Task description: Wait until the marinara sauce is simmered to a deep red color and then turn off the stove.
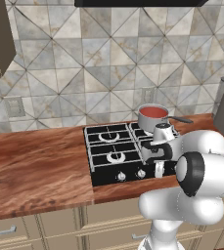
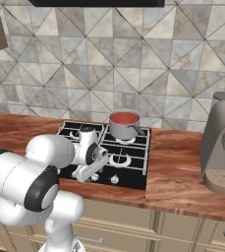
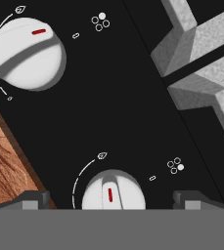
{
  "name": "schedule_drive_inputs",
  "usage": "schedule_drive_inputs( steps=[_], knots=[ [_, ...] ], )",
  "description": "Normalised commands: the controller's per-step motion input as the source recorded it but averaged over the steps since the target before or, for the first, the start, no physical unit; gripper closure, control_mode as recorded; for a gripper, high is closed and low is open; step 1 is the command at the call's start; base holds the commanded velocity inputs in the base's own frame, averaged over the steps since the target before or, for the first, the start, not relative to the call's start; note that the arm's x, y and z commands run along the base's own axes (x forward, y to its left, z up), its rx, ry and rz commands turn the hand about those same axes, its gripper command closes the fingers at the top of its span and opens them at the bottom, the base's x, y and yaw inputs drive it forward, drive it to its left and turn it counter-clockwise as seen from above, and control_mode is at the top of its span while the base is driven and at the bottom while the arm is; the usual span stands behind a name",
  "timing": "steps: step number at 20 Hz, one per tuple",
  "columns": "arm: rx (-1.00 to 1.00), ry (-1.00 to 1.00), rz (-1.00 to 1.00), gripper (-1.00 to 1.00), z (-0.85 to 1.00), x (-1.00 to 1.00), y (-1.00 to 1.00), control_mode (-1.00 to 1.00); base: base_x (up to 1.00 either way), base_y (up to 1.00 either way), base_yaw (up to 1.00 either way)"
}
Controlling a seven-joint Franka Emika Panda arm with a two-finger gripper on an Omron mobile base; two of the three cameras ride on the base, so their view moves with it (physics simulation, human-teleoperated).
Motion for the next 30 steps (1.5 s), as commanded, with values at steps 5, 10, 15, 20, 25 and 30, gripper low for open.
schedule_drive_inputs(
  steps=[5,10,15,20,25,30],
  knots=[
    [0.00,0.00,0.00,1.00,0.00,0.00,0.00,-1.00,0.00,0.00,0.00],
    [0.00,0.00,0.00,1.00,0.00,0.00,0.00,-1.00,0.00,0.00,0.00],
    [0.00,0.00,-0.02,1.00,-0.02,-0.05,-0.01,-1.00,0.00,0.00,0.00],
    [0.00,0.00,-0.22,1.00,-0.13,0.00,-0.11,-1.00,0.00,0.00,0.00],
    [0.00,0.00,-0.26,1.00,-0.24,0.00,-0.03,-1.00,0.00,0.00,0.00],
    [-0.03,0.00,-0.31,1.00,-0.34,-0.03,0.00,-1.00,0.00,0.00,0.00]
  ],
)
